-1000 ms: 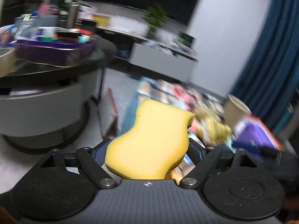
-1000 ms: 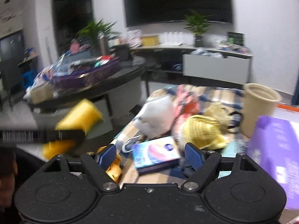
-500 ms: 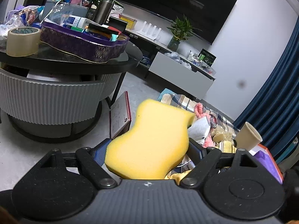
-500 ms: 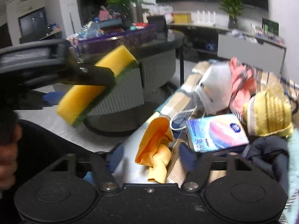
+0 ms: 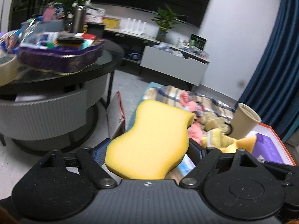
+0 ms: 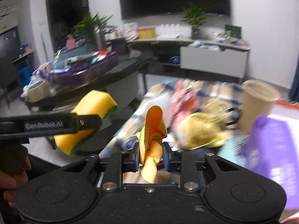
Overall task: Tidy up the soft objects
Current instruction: 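Carry the sponge and yellow cloth in both grippers over the white box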
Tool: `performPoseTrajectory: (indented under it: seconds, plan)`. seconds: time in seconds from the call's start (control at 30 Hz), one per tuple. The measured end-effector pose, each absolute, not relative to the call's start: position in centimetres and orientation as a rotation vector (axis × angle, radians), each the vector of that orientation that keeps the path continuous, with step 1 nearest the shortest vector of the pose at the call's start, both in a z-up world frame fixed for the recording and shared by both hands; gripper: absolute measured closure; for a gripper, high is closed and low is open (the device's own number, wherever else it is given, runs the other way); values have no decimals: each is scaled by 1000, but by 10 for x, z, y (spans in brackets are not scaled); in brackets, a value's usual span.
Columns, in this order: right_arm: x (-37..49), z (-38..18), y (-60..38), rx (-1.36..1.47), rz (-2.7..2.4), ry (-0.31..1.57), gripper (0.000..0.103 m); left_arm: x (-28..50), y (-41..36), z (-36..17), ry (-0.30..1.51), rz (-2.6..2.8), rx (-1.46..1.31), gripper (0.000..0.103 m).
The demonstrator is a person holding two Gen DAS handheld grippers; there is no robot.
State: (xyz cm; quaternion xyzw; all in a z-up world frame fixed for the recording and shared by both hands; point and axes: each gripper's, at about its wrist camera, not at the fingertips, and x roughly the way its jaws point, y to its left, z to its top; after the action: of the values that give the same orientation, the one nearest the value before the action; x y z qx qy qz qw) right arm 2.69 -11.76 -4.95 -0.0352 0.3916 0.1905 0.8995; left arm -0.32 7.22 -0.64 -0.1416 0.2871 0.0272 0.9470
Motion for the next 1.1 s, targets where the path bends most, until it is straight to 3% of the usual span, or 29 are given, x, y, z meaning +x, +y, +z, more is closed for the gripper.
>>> performPoseTrajectory:
  seconds: [0.4,1.1]
  plan:
    - [33,1,-177,-24,277,752,73,18,21,20,596,-47,-220,18]
    - [42,17,-257,68,126,733,72,51,-45,32,646,-166,-182,18]
